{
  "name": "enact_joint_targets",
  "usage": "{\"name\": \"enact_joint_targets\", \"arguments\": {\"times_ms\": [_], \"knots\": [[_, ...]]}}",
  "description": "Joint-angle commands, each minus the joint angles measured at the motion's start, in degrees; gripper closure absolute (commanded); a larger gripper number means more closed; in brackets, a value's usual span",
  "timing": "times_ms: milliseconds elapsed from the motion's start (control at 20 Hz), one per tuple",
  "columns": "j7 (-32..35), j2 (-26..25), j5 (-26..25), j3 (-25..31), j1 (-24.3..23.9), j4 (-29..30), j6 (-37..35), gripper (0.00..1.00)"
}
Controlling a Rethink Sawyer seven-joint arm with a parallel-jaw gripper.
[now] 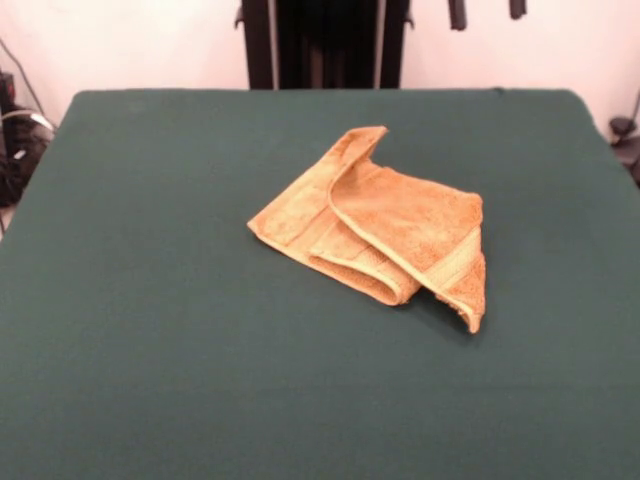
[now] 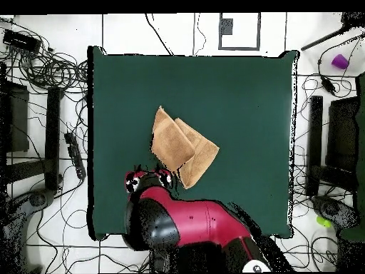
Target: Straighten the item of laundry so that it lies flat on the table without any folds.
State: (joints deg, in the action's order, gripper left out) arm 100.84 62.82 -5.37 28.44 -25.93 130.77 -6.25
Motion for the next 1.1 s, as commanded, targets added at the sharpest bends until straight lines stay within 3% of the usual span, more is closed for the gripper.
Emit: {"name": "enact_joint_targets", "arguments": {"times_ms": [50,650,750,850,950,1100], "knots": [[10.6,-7.17,9.75,24.04,-17.59,6.2,-5.88,0.0],[7.18,-7.61,9.75,24.84,-17.94,5.48,-9.41,0.0],[5.2,-5.33,8.76,21.13,-13.56,1.91,-12.13,0.0],[5.51,-4.18,5.65,12.08,-5.25,-3.43,-13.11,0.0],[7.58,-7.69,3.81,4.31,1.29,-7.68,-10.97,0.0],[8.26,-17.5,3.82,-4.08,8.12,-14.21,-4.6,0.0]]}}
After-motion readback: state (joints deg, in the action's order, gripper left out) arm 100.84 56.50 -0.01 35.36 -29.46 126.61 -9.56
